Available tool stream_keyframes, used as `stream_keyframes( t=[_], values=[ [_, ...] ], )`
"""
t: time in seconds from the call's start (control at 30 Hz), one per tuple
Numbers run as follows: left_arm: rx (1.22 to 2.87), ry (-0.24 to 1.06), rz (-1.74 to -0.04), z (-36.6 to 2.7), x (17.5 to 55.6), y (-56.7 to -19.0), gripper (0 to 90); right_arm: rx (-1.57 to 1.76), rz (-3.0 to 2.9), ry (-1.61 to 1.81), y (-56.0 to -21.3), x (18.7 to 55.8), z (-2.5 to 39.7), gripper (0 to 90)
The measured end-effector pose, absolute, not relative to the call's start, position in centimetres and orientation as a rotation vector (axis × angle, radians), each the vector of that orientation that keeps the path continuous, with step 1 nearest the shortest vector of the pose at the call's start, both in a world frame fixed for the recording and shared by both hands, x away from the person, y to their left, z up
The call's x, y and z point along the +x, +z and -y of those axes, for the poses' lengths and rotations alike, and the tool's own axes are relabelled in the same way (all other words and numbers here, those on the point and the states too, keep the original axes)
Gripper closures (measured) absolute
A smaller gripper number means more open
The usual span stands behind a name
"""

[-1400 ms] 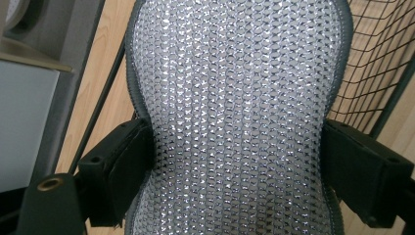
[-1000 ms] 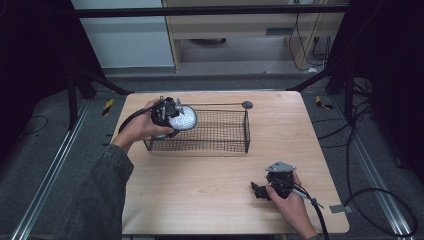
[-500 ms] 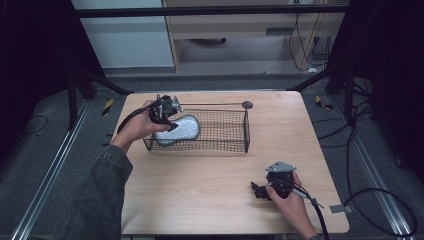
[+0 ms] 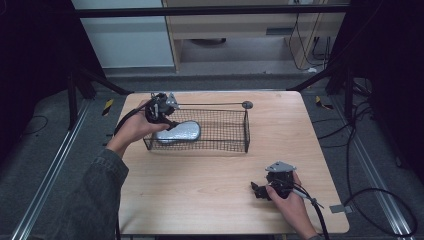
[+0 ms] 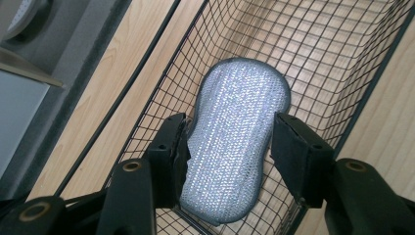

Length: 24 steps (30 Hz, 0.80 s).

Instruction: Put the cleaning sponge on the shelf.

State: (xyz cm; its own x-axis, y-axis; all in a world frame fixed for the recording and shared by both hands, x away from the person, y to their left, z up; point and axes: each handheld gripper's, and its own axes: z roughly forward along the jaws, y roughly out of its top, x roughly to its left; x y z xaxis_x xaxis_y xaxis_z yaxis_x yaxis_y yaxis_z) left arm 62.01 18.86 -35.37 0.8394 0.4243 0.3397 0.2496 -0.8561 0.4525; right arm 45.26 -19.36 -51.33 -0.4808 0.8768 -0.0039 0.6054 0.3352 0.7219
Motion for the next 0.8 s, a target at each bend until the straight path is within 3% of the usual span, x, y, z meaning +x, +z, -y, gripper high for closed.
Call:
stream_keyframes(
  t=[0.8],
  values=[
    [2.488,0.635,-0.583,-19.0,57.4,-35.6,47.0,1.306,-2.211,0.941,-51.3,45.3,19.4,0.4]
  ],
)
